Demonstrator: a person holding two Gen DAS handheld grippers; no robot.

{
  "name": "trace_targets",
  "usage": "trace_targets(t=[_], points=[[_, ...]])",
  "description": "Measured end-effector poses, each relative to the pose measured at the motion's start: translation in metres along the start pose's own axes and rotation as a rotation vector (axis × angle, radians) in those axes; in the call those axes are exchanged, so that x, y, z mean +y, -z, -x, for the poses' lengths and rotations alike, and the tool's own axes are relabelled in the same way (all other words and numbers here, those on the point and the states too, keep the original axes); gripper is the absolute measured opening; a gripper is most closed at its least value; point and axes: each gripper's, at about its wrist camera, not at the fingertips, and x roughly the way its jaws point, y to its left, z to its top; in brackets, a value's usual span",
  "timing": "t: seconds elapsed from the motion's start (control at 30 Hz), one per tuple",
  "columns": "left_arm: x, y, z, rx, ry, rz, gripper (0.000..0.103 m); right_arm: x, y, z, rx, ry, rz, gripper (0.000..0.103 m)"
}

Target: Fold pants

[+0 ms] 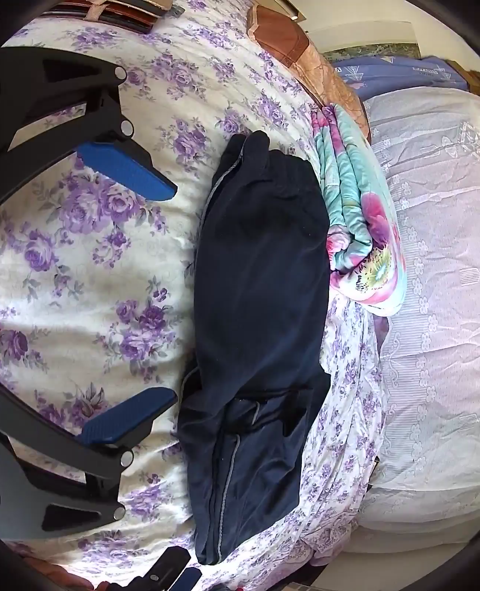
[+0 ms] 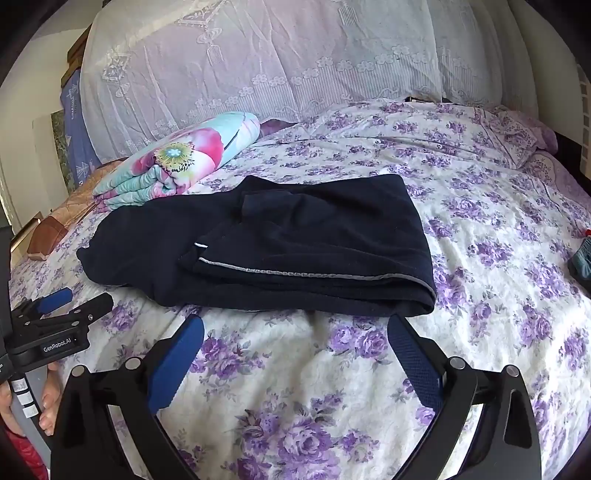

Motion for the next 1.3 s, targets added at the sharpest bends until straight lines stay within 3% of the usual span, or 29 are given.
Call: trace_targets(t=[1.3], points=[[-0.0003,-0.0008,-0.0001,0.005,0.000,0.003,0.099,0.0001,-0.0018,-0.0029,0.009,0.009,-0.018,0.100]])
